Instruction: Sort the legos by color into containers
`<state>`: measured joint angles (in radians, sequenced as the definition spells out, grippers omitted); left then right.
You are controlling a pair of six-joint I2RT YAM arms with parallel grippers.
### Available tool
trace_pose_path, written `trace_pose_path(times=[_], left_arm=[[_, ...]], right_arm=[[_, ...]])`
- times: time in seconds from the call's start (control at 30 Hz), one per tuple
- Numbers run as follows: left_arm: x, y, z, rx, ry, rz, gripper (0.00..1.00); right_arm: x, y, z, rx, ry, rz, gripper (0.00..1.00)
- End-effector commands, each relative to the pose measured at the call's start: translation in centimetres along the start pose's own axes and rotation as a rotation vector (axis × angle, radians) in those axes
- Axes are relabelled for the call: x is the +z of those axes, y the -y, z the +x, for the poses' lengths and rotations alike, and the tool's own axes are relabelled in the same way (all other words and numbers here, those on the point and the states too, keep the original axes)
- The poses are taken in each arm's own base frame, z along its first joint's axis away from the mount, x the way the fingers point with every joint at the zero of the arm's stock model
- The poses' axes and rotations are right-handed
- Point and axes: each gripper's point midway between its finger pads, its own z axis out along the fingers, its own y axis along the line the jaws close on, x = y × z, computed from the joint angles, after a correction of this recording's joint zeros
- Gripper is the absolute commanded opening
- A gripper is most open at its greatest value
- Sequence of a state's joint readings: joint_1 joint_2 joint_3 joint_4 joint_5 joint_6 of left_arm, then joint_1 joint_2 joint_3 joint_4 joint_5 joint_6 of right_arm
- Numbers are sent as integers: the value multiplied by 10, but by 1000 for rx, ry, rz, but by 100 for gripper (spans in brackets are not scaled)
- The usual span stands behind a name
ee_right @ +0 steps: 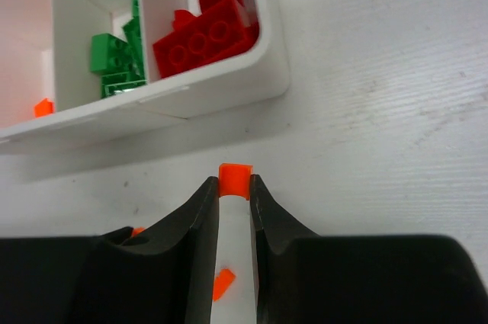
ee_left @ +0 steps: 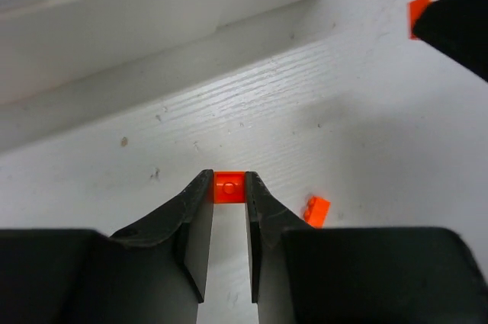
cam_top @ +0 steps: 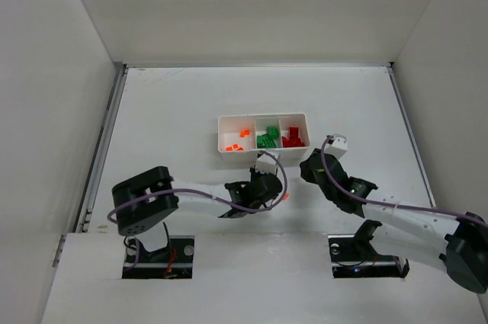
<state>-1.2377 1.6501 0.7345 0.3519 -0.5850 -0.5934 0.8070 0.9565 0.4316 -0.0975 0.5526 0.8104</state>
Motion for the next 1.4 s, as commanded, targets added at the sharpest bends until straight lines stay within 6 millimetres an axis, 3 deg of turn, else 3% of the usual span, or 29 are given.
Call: trace_pose_path(times=[0.0,0.13,0.33,0.6,0.7,0.77,0.83,0.97,1.13,1.27,1.37], left_arm=[[-28,-7,-36,-77,102,18,10],[-52,-32,-50,-139,152,16,10],[-77,-71,-60,-221,199,-25,10],[-96,-105,-81,-306,267,-53,11],[-97,-110,-90,-320,284,-57,12],[-95,-112,-96,-315,292,-64,12],[-92,-112,-104,-318,302,-67,12],[-82,-112,-125,-320,329,-61,13],[-59,-114,-148,-319,344,-72,13],[-34,-116,-158,-304,331,-91,15],[-14,-123,-162,-287,324,-129,21]], right_arm=[[-5,-53,-36,22,62,-130,23],[2,-100,-46,9,55,-226,23],[36,-167,-48,-22,29,-303,23],[72,-220,-47,-16,1,-345,29],[75,-230,-49,-11,-6,-358,41],[74,-227,-49,-11,-1,-351,50],[70,-219,-49,-10,3,-344,53],[54,-188,-47,-15,25,-300,43],[23,-137,-13,-69,0,-239,26],[-5,-94,17,-88,-51,-186,27],[-23,-72,40,-121,-111,-168,36]])
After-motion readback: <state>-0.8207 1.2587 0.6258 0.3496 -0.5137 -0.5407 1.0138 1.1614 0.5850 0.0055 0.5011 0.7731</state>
